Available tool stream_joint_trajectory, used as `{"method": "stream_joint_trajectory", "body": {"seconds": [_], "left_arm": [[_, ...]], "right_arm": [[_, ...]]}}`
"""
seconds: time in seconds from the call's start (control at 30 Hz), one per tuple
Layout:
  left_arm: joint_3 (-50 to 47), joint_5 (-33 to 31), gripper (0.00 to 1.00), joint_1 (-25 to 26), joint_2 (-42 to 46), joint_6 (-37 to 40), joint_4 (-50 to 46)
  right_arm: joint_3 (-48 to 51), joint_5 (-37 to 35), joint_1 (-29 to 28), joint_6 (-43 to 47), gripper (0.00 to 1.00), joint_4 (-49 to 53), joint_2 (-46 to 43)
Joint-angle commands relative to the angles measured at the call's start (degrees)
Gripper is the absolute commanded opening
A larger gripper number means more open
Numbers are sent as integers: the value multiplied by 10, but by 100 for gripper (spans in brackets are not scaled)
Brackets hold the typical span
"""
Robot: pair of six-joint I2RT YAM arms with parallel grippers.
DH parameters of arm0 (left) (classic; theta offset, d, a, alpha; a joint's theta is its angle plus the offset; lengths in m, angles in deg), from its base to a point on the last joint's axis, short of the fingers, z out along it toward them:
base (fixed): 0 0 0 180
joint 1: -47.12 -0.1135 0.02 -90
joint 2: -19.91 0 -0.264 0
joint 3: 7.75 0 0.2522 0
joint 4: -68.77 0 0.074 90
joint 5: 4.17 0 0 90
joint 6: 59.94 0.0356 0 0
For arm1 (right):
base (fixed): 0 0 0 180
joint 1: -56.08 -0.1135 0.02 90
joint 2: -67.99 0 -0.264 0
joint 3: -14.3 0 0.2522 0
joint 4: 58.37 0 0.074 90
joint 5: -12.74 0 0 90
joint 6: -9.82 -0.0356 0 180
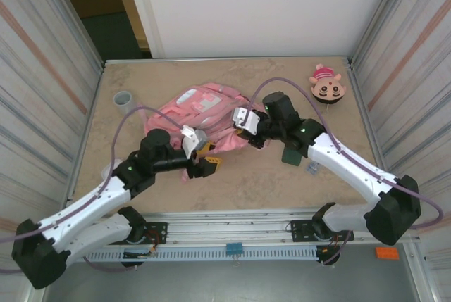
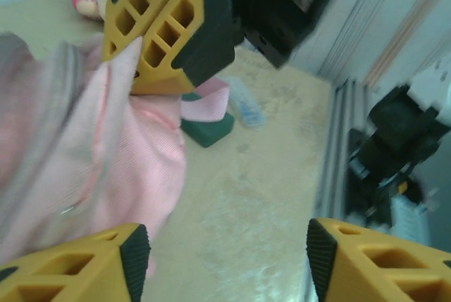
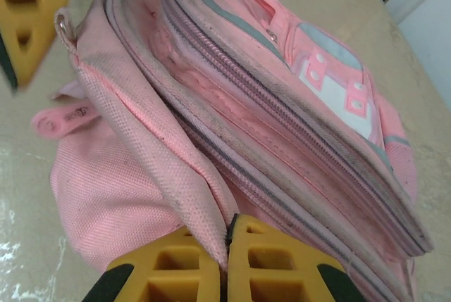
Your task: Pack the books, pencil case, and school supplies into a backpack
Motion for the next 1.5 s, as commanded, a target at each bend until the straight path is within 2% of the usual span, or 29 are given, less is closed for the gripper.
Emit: {"method": "stream_joint_trajectory", "body": {"seconds": [0.0, 0.1, 0.2, 0.3, 0.4, 0.47, 0.53, 0.73, 0.77, 0.8, 0.83, 0.87, 0.97, 1.1, 1.17, 1.37, 1.47], "left_arm": [[23, -68, 66, -1, 55, 200, -118], [31, -134, 72, -1, 72, 289, -159], [42, -176, 76, -3, 49, 350, -189], [46, -192, 78, -13, 8, 370, -184], [47, -177, 79, -31, -26, 364, -150], [41, -170, 75, -42, -41, 356, -113], [35, -161, 67, -49, -56, 356, -80], [32, -108, 50, -49, -87, 340, -40], [32, -99, 51, -49, -90, 335, -39], [33, -87, 57, -49, -94, 329, -34], [34, -74, 70, -48, -97, 329, -33], [36, -67, 97, -45, -97, 329, -32], [41, -78, 99, -34, -102, 332, -20], [36, -140, 99, -13, -108, 345, 12], [35, -151, 99, -13, -113, 355, 17], [72, -145, 99, -34, -150, 398, -10], [91, -126, 99, -34, -141, 419, -28]], "right_arm": [[-17, 103, 16, 40, 0, 28, -36], [-26, 123, 25, 68, 0, 65, -34], [-28, 126, 28, 78, 0, 75, -36], [-28, 134, 28, 80, 0, 74, -37], [-31, 144, 28, 80, 0, 74, -35], [-31, 148, 29, 80, 0, 74, -36], [-31, 150, 30, 80, 0, 74, -35], [-27, 173, 39, 68, 0, 70, -41], [-27, 173, 40, 65, 0, 70, -41], [-25, 175, 42, 63, 0, 70, -41], [-24, 179, 42, 59, 0, 70, -42], [-24, 183, 44, 57, 0, 70, -42], [-25, 193, 45, 53, 0, 72, -40], [-26, 194, 46, 56, 0, 76, -39], [-26, 194, 46, 58, 0, 80, -39], [-30, 206, 48, 66, 0, 97, -37], [-31, 204, 48, 67, 0, 104, -36]]}}
